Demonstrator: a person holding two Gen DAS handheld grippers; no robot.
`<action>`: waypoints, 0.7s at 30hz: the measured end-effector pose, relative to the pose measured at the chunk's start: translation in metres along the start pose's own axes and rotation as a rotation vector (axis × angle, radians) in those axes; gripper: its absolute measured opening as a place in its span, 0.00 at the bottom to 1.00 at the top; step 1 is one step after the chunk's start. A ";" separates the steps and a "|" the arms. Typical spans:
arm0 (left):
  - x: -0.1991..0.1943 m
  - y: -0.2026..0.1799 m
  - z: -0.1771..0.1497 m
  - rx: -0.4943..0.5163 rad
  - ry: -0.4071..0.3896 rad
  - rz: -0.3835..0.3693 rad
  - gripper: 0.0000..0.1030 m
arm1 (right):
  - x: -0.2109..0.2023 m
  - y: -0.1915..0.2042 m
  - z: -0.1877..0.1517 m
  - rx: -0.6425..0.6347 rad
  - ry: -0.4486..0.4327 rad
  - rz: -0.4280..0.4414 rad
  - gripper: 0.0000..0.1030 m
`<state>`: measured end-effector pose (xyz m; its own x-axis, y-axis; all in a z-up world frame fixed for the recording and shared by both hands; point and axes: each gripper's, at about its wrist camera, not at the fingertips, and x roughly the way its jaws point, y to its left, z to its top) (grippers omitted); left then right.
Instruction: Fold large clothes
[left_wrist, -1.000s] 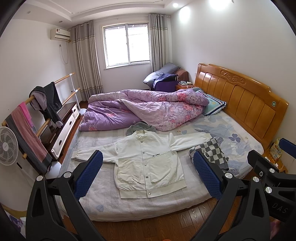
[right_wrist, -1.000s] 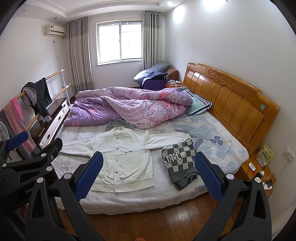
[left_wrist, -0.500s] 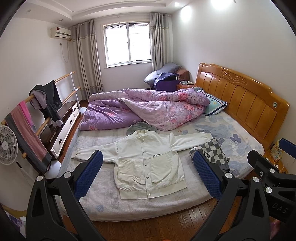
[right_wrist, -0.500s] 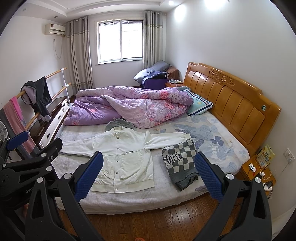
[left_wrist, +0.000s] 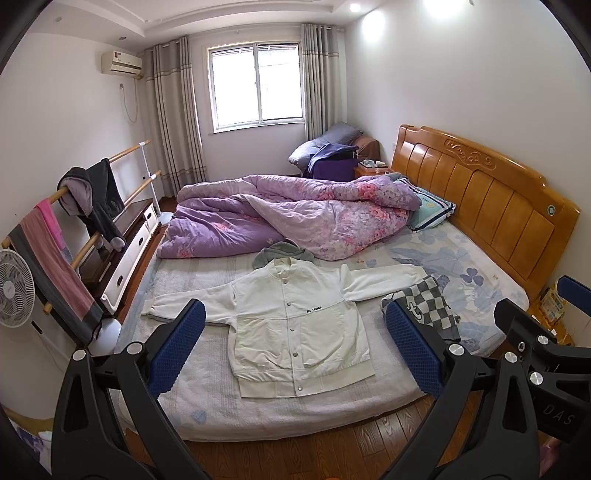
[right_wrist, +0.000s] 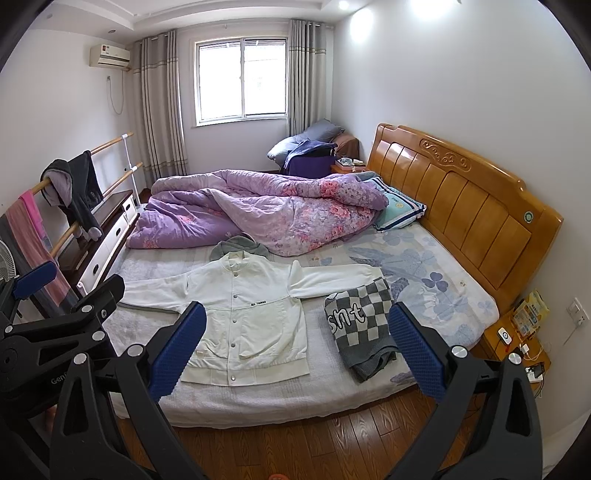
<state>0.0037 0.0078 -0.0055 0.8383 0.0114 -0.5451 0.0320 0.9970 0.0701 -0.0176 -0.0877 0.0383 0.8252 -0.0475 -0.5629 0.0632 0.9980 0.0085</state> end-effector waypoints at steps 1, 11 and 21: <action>0.001 0.001 0.000 0.000 0.000 -0.001 0.95 | 0.000 0.001 0.000 0.000 0.000 -0.001 0.92; 0.002 0.004 -0.002 -0.007 0.001 -0.002 0.95 | 0.011 0.007 -0.002 -0.007 0.009 -0.003 0.92; 0.027 0.024 -0.016 -0.008 0.012 -0.002 0.95 | 0.022 0.007 -0.004 -0.010 0.020 0.002 0.92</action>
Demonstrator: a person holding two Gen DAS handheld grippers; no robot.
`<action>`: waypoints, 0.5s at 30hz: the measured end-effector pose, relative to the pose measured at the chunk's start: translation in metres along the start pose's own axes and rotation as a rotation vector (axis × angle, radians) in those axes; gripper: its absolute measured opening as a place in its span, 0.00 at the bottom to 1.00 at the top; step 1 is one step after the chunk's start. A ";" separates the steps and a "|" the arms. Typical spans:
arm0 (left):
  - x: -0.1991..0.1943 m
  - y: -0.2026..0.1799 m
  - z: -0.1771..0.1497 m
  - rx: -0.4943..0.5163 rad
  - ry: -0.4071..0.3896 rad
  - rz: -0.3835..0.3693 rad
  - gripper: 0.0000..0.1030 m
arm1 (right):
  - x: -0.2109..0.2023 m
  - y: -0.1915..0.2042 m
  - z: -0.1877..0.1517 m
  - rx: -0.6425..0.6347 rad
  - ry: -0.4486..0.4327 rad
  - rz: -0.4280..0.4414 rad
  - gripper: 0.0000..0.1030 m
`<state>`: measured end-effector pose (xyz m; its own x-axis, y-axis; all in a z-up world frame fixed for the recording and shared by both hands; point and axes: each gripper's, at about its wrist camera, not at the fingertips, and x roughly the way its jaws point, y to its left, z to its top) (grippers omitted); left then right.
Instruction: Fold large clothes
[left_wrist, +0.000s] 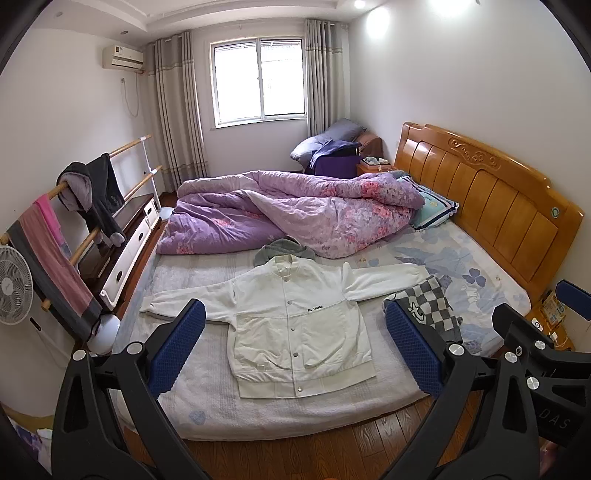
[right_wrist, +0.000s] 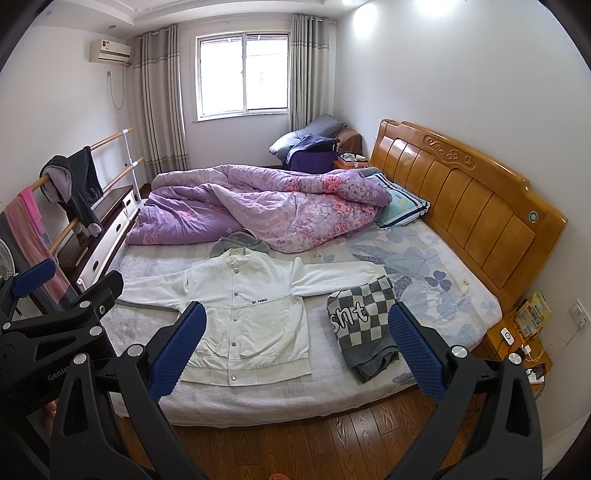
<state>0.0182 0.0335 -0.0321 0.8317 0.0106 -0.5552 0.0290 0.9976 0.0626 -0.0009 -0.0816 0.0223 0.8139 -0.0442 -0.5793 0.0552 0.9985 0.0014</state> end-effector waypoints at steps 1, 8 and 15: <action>0.007 0.001 -0.003 0.000 0.000 0.000 0.95 | 0.001 -0.001 0.000 -0.001 0.002 0.002 0.92; 0.018 -0.013 -0.010 -0.004 0.010 0.008 0.95 | 0.008 -0.007 0.007 -0.010 0.019 0.010 0.92; 0.026 -0.011 -0.017 -0.012 0.020 0.010 0.95 | 0.019 -0.017 0.012 -0.024 0.033 0.021 0.92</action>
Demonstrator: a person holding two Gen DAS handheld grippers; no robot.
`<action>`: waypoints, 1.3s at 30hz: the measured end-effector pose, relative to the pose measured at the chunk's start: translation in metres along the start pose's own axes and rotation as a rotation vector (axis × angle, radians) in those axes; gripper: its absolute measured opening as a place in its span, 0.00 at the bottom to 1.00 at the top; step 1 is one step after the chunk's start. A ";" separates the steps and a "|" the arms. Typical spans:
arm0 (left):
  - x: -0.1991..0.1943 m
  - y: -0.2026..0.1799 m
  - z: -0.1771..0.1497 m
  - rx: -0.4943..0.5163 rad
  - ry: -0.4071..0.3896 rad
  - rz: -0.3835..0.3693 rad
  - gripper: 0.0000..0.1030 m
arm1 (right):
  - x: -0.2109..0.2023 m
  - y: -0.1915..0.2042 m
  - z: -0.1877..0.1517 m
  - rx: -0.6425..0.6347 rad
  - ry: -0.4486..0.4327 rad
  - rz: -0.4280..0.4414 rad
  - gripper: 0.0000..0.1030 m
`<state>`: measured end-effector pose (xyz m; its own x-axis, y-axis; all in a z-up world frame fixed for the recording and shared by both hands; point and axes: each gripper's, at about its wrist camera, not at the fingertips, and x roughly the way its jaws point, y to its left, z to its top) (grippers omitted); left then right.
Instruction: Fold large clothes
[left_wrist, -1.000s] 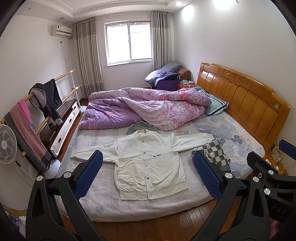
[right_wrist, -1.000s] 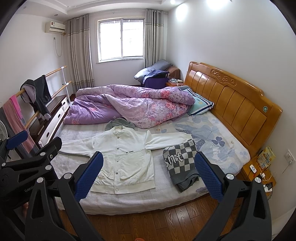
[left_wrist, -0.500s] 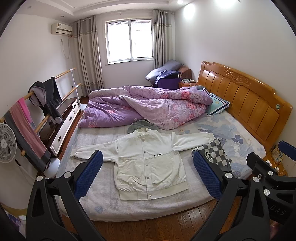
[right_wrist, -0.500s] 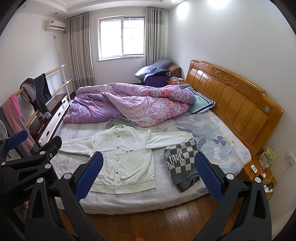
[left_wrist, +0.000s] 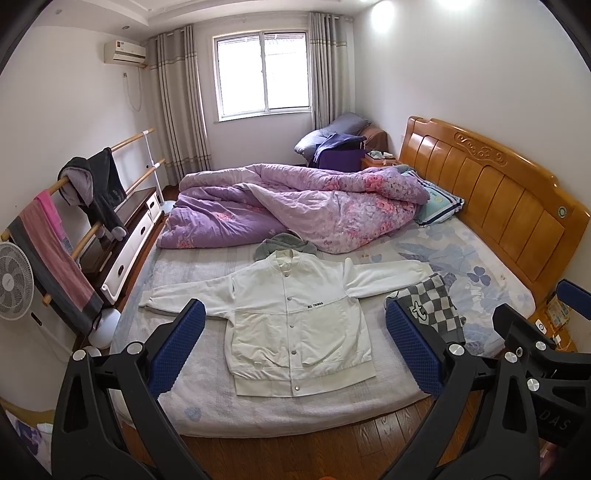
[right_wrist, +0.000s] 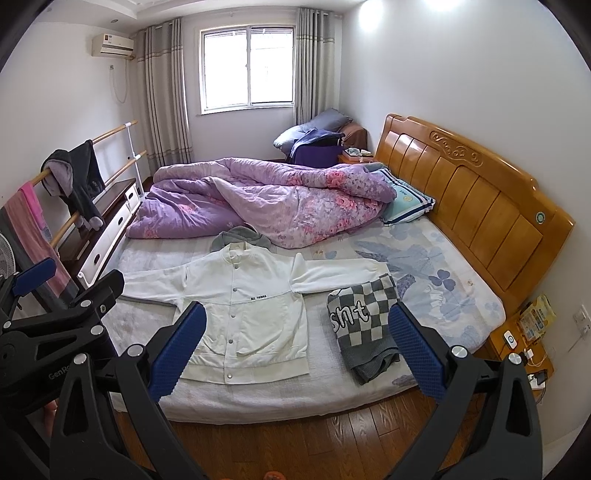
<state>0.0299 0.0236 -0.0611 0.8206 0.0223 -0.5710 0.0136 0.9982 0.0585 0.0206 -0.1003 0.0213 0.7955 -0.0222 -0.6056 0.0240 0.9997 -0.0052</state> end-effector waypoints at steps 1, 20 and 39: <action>0.001 0.000 -0.001 -0.002 0.003 0.001 0.95 | 0.002 -0.001 0.000 -0.001 0.004 0.003 0.92; 0.074 0.030 0.028 -0.023 0.122 0.015 0.95 | 0.072 0.022 0.034 -0.033 0.076 0.033 0.92; 0.289 0.243 0.089 -0.079 0.338 -0.019 0.95 | 0.271 0.220 0.109 -0.120 0.280 0.008 0.92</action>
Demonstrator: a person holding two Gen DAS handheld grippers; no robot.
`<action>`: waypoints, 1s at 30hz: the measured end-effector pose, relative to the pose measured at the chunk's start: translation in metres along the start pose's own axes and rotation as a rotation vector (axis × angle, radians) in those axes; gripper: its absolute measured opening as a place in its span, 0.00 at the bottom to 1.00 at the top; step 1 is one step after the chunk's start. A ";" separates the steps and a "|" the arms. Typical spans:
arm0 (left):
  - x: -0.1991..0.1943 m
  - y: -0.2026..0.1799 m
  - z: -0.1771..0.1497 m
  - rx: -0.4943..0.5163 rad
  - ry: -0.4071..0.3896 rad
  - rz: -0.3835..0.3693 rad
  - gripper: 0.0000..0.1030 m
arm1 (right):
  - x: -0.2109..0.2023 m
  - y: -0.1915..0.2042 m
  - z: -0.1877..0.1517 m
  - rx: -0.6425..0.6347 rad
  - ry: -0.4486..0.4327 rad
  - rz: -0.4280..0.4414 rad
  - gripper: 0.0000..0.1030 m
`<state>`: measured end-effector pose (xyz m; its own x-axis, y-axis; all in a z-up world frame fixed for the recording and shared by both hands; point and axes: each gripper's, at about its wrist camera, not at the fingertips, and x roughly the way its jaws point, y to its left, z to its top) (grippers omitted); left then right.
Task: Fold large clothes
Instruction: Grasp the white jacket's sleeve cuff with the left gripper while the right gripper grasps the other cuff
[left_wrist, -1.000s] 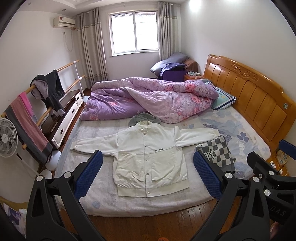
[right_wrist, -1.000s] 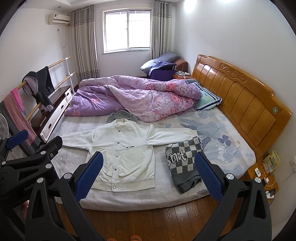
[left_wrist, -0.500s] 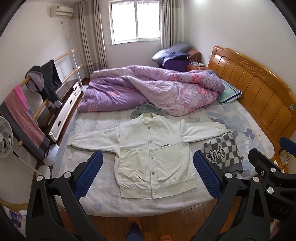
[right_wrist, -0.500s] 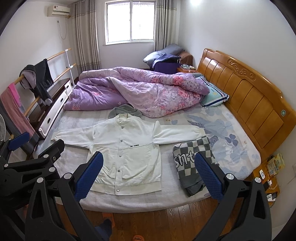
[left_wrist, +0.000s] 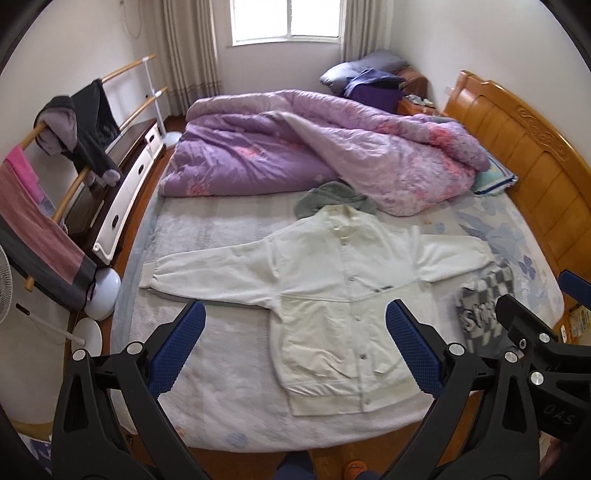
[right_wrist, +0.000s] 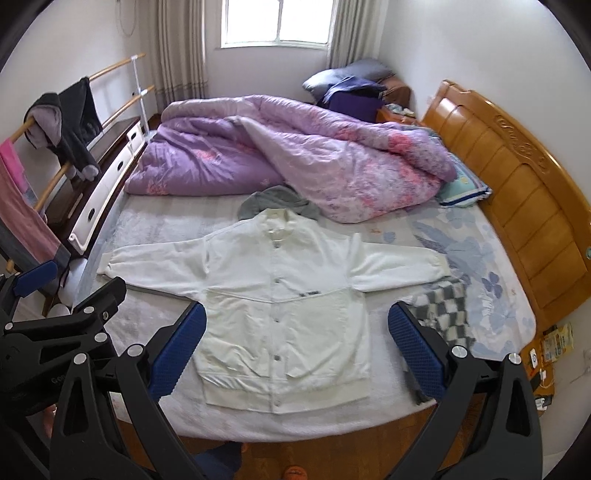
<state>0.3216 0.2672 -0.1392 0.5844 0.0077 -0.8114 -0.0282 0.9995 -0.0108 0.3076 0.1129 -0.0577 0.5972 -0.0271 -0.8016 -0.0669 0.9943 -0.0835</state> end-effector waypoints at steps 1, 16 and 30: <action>0.013 0.015 0.006 -0.004 0.019 -0.001 0.95 | 0.010 0.010 0.005 -0.009 0.015 0.002 0.92; 0.243 0.207 0.003 -0.332 0.297 -0.158 0.95 | 0.229 0.155 0.052 -0.217 0.240 0.090 0.92; 0.453 0.504 -0.100 -1.105 0.255 -0.026 0.95 | 0.450 0.183 0.027 -0.104 0.435 0.182 0.92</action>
<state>0.4909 0.7714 -0.5704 0.4164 -0.1449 -0.8976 -0.7931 0.4248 -0.4365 0.5856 0.2856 -0.4177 0.1801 0.0834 -0.9801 -0.2322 0.9719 0.0400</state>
